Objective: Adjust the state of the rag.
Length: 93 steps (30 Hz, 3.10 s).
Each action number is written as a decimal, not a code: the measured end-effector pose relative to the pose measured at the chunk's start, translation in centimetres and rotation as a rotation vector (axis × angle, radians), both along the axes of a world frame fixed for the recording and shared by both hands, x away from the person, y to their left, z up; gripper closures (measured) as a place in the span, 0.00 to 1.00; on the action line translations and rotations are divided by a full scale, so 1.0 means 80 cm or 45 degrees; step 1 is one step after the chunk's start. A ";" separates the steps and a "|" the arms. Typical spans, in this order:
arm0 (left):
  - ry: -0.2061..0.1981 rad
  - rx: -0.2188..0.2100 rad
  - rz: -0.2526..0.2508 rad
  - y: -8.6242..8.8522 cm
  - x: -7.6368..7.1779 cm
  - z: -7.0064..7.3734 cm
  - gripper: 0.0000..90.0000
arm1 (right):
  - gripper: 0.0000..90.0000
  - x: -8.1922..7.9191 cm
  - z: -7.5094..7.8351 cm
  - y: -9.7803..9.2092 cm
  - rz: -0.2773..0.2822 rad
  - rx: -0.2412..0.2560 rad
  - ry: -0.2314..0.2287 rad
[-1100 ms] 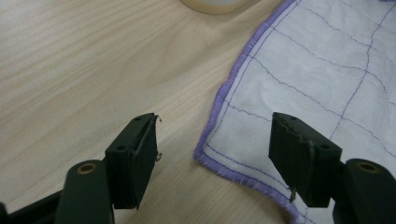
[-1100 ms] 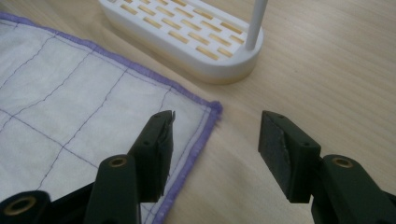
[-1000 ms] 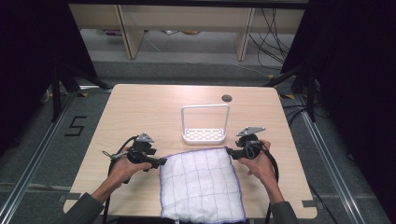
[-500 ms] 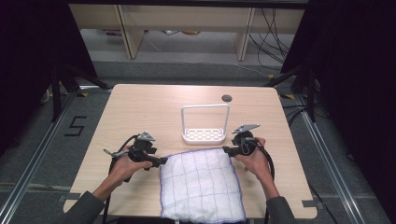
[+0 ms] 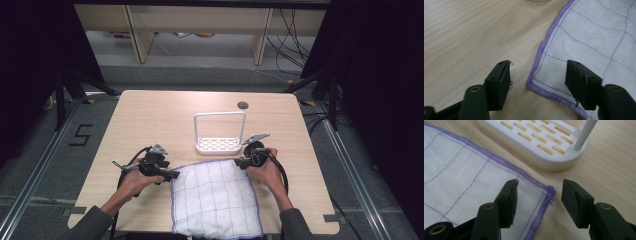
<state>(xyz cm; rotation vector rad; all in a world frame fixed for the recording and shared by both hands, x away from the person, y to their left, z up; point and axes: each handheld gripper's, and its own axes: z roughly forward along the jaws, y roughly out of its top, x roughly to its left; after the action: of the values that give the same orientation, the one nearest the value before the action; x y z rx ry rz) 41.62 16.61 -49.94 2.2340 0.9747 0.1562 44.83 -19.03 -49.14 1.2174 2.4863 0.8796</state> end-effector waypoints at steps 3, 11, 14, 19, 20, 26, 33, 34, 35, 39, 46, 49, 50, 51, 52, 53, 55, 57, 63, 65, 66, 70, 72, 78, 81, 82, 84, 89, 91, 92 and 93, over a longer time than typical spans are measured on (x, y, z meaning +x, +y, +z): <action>-0.004 0.014 -0.003 -0.001 0.001 -0.004 0.50 | 0.54 0.002 -0.004 0.003 0.007 -0.028 0.016; -0.032 0.007 -0.068 -0.005 -0.003 -0.008 0.81 | 0.77 0.001 -0.007 0.004 0.020 -0.001 0.035; -0.029 -0.004 -0.074 -0.004 -0.003 -0.008 0.92 | 0.90 0.000 -0.008 0.001 0.032 0.014 0.035; -0.044 -0.007 -0.077 -0.001 0.000 -0.007 0.98 | 0.97 -0.004 -0.002 0.000 0.031 0.053 0.050; -0.046 -0.013 -0.077 0.000 0.001 -0.006 0.98 | 0.98 -0.009 0.001 0.001 0.020 0.067 0.048; -0.080 -0.057 -0.049 0.005 0.004 0.009 0.98 | 0.98 -0.014 0.011 -0.001 0.051 0.063 -0.020; -0.163 -0.103 -0.057 0.003 0.005 0.044 0.99 | 0.98 -0.025 0.048 -0.005 0.114 0.053 -0.110; -0.170 -0.112 -0.053 0.003 0.006 0.047 0.99 | 0.98 -0.025 0.048 -0.005 0.114 0.053 -0.110; -0.185 -0.121 -0.053 0.002 0.008 0.052 0.99 | 0.98 -0.026 0.051 -0.005 0.109 0.066 -0.125; -0.226 -0.140 -0.033 0.001 0.017 0.068 0.99 | 0.98 -0.025 0.071 -0.011 0.083 0.070 -0.148; -0.284 -0.168 -0.013 -0.004 0.026 0.089 0.99 | 0.99 -0.025 0.091 -0.018 0.068 0.090 -0.193; -0.311 -0.206 -0.025 -0.005 0.020 0.094 0.99 | 0.99 -0.028 0.096 -0.019 0.095 0.096 -0.232; -0.288 -0.205 -0.015 -0.004 0.009 0.098 0.99 | 0.99 -0.034 0.099 -0.020 0.096 0.098 -0.238; -0.288 -0.205 -0.015 -0.004 0.009 0.098 0.99 | 0.99 -0.034 0.099 -0.020 0.096 0.098 -0.238; -0.326 -0.198 -0.081 -0.002 -0.001 0.100 0.99 | 0.98 -0.042 0.100 -0.023 0.098 0.102 -0.265; -0.326 -0.198 -0.081 -0.002 -0.001 0.100 0.99 | 0.98 -0.042 0.100 -0.023 0.098 0.102 -0.265; -0.329 -0.195 -0.113 -0.002 -0.016 0.099 0.99 | 0.98 -0.056 0.101 -0.026 0.099 0.108 -0.274; -0.315 -0.223 -0.137 -0.001 -0.037 0.095 0.99 | 0.98 -0.069 0.101 -0.028 0.116 0.098 -0.282; -0.302 -0.230 -0.211 0.001 -0.072 0.088 0.99 | 0.98 -0.097 0.099 -0.029 0.158 0.082 -0.294; -0.307 -0.227 -0.218 0.003 -0.083 0.086 0.99 | 0.98 -0.109 0.096 -0.030 0.169 0.056 -0.304; -0.297 -0.236 -0.245 0.004 -0.093 0.082 0.99 | 0.98 -0.119 0.093 -0.032 0.171 0.049 -0.314; -0.270 -0.248 -0.266 0.004 -0.109 0.073 0.99 | 0.98 -0.134 0.088 -0.034 0.193 0.045 -0.308; -0.255 -0.254 -0.275 0.006 -0.116 0.067 0.99 | 0.98 -0.152 0.082 -0.036 0.192 0.030 -0.321; -0.189 -0.224 -0.347 0.004 -0.136 0.044 0.99 | 0.98 -0.176 0.063 -0.039 0.192 0.043 -0.277; -0.161 -0.217 -0.354 -0.001 -0.141 0.032 0.99 | 0.98 -0.181 0.056 -0.040 0.188 0.043 -0.261; -0.148 -0.214 -0.356 -0.002 -0.143 0.028 0.99 | 0.98 -0.184 0.053 -0.040 0.187 0.034 -0.256; -0.145 -0.206 -0.375 -0.002 -0.144 0.026 0.98 | 0.98 -0.192 0.045 -0.043 0.206 0.033 -0.244; -0.135 -0.171 -0.414 -0.010 -0.159 0.015 0.98 | 0.97 -0.201 0.033 -0.047 0.197 0.041 -0.198; -0.134 -0.136 -0.441 -0.015 -0.167 0.009 0.98 | 0.97 -0.205 0.027 -0.049 0.203 0.043 -0.190; -0.136 -0.122 -0.441 -0.018 -0.170 0.007 0.98 | 0.97 -0.207 0.024 -0.050 0.201 0.042 -0.176; -0.139 -0.114 -0.462 -0.019 -0.172 0.004 0.98 | 0.95 -0.211 0.021 -0.052 0.200 0.046 -0.171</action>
<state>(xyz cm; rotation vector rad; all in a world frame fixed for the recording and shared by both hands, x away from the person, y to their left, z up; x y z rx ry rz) 27.86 15.10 -49.58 2.2511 0.4969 0.0687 27.92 -23.17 -47.49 0.9498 2.4927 1.0141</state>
